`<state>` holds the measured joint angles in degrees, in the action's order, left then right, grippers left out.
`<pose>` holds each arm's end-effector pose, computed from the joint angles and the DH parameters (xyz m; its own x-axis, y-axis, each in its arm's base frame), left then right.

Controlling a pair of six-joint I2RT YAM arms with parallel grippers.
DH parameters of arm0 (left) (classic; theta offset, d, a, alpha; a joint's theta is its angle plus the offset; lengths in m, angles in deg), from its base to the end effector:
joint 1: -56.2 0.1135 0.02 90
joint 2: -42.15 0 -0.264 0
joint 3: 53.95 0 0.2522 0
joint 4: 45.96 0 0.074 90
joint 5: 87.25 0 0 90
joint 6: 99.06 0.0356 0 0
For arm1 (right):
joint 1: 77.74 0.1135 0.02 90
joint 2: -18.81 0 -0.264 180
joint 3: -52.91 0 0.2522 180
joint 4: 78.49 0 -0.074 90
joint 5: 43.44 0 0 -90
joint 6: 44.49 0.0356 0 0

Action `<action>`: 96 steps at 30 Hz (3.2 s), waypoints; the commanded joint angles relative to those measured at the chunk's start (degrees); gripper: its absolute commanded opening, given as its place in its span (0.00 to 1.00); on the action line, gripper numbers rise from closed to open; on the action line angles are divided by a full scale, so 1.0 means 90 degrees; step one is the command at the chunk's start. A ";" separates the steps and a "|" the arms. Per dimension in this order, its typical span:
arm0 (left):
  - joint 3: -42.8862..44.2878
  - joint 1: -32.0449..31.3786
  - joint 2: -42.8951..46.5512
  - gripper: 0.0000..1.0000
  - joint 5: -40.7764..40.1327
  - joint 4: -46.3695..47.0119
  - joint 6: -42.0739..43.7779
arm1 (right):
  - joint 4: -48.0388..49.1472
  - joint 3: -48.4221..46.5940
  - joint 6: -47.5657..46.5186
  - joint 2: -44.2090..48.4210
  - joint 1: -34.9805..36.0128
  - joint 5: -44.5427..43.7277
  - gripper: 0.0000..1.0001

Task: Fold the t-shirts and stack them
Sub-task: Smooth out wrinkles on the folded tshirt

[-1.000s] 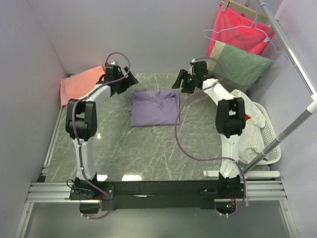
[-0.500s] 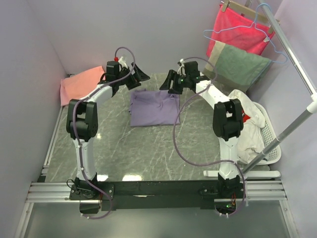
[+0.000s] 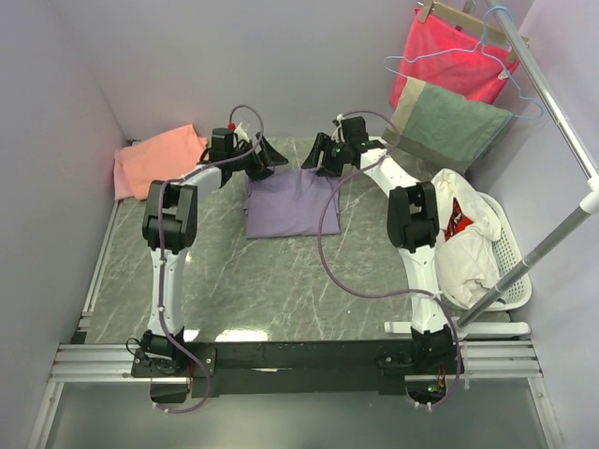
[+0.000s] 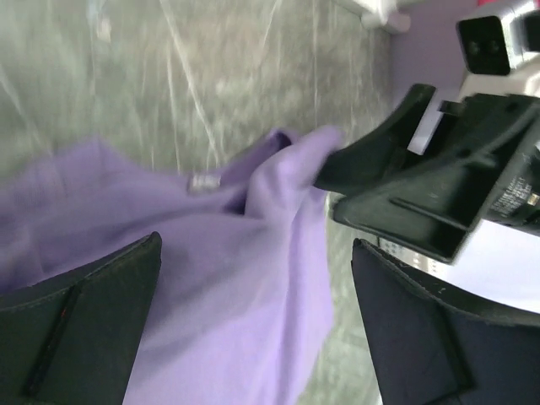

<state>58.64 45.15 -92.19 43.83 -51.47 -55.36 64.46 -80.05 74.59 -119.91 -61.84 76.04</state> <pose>0.5141 -0.1242 0.1627 -0.8295 -0.3933 -0.3966 0.1709 0.4972 -0.8506 0.5206 0.1665 0.1910 -0.8559 0.1961 -0.4786 -0.1942 0.7357 0.6488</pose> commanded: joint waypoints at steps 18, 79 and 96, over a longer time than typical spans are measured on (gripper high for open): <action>0.0057 0.0427 0.1476 0.99 -0.0464 0.0098 0.1375 | 0.0827 0.0841 -0.0145 0.0674 -0.0536 -0.0659 0.75; 0.1999 0.0222 -0.0758 0.99 -0.2990 -0.1621 0.2928 | 0.1054 0.4484 -0.0506 0.2121 0.0216 -0.0688 0.77; -0.0491 -0.0256 0.1538 1.00 -0.1563 -0.1171 0.2264 | 0.1337 0.4006 -0.0643 0.2746 0.0206 -0.0481 0.78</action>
<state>58.23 44.80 -81.35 29.54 -63.16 -33.35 76.59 -42.63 69.93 -100.17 -59.87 73.22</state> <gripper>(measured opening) 0.994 0.776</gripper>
